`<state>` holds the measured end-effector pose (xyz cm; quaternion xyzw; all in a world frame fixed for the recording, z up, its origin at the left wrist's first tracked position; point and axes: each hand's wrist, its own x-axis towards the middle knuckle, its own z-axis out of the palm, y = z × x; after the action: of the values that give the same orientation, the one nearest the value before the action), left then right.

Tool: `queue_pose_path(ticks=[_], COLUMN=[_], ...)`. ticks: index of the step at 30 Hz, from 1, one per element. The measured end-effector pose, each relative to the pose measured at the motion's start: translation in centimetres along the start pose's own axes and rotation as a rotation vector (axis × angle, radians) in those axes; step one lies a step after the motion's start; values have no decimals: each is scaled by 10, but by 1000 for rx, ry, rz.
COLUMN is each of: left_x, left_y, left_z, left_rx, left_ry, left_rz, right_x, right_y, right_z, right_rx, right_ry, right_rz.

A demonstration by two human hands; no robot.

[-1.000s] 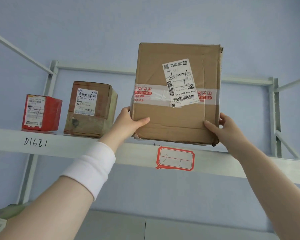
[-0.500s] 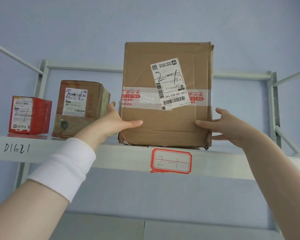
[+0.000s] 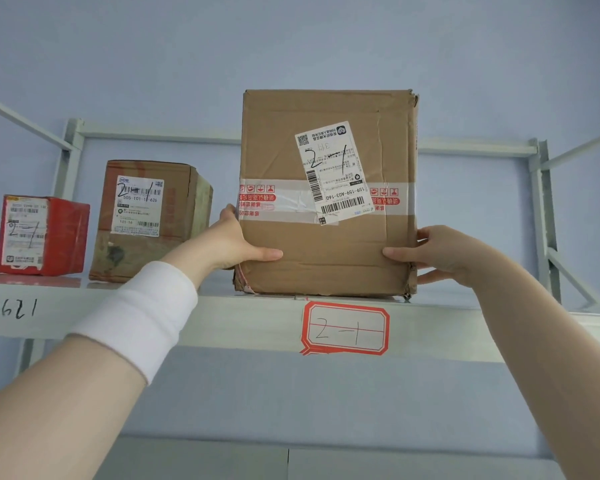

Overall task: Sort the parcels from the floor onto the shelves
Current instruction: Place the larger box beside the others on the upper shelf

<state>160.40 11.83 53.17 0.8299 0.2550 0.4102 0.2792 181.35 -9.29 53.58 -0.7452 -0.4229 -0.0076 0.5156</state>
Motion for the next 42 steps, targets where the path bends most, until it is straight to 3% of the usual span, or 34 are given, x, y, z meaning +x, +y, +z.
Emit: queue_pose_path(ticks=[12,23,27,34,42], left_x=[48,76,61,28,-10], left_y=[0,-14,-5,17,31], left_z=[6,13,13,4,1], left_rx=[181,177,233,466,505], left_ry=[-193,-274,-253,-107,-14], left_rz=[-134,-122,-139,-120,-88], right_x=[48,57,48,32,4], right_y=[-4,3,0,-1,-2], right_z=[18,21,23,12,7], right_rx=[-89,-106,-207,-316,-389], right_ry=[-81,-78,-92,41,119], right_rz=[139,125,145,147,91])
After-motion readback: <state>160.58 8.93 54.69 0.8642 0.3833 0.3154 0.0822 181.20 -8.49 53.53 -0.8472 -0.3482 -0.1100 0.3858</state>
